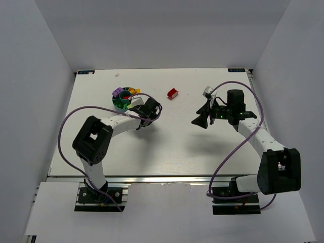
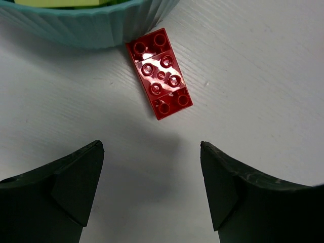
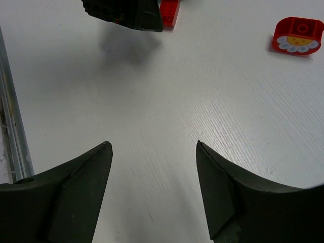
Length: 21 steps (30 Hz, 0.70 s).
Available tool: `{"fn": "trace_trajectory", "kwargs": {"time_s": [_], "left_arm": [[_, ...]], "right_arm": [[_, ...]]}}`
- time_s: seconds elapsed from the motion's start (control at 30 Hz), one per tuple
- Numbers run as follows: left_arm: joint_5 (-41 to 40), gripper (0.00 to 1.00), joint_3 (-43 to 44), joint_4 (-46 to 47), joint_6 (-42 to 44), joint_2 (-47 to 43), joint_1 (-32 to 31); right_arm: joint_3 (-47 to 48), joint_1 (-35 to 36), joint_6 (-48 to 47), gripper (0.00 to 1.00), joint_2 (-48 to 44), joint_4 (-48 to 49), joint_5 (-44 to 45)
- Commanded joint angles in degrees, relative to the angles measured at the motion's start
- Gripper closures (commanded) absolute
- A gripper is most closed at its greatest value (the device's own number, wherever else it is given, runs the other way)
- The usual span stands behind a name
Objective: Sort the legos into containers by color
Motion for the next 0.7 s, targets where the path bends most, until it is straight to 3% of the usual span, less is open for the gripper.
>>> {"fn": "trace_trajectory", "kwargs": {"time_s": [0.0,0.3,0.67], "left_arm": [[-6.0,0.14,2.9,2.6,0.4,0.9,-0.6],[-11.3,0.18,3.6,8.6,1.8,4.4,-1.3],[-16.9,0.21,8.1,7.7,2.4,12.2,-2.2]], "right_arm": [[0.8,0.0,-0.9,0.28,-0.8,1.2,-0.1],[1.7,0.0,-1.4,0.28,0.7,1.0,-0.5],[3.2,-0.4,-3.6,0.27,1.2,-1.1,-0.8]]}}
